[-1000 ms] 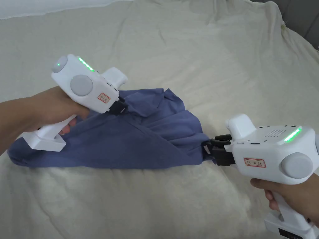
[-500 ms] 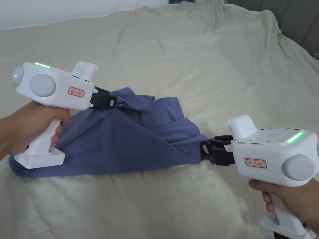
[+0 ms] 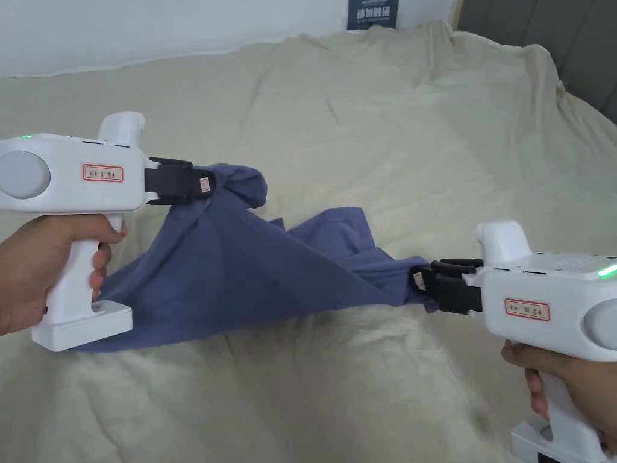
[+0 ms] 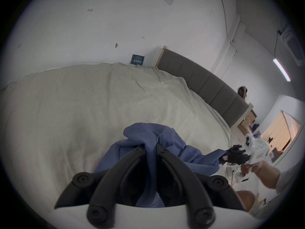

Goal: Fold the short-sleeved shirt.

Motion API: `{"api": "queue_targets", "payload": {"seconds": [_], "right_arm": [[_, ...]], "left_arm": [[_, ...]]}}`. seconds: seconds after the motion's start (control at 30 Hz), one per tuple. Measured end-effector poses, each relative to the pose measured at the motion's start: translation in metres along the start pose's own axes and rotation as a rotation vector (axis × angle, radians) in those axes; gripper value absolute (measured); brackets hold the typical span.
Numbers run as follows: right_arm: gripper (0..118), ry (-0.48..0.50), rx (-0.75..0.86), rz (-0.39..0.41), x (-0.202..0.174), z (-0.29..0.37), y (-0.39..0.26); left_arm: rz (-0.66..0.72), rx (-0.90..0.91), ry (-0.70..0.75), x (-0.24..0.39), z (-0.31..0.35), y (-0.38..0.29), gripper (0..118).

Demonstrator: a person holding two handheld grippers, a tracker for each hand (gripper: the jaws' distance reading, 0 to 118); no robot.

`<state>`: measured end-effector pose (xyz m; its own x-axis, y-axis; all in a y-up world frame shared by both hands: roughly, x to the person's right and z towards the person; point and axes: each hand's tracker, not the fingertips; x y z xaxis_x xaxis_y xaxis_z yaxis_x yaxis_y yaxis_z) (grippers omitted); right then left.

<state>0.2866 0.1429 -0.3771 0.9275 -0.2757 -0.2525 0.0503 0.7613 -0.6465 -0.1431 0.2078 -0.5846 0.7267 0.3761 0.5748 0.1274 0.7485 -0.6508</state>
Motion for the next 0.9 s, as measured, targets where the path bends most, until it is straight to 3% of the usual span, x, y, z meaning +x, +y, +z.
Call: {"api": "queue_targets", "payload": {"seconds": [0.3, 0.9], "right_arm": [[4, 0.026, 0.070, -0.032, -0.011, 0.013, 0.025], [4, 0.095, 0.253, 0.087, -0.073, 0.095, 0.087]], "left_arm": [[0.019, 0.095, 0.043, 0.013, 0.051, -0.003, 12], [0.044, 0.360, 0.206, 0.083, 0.213, 0.001, 11]]}}
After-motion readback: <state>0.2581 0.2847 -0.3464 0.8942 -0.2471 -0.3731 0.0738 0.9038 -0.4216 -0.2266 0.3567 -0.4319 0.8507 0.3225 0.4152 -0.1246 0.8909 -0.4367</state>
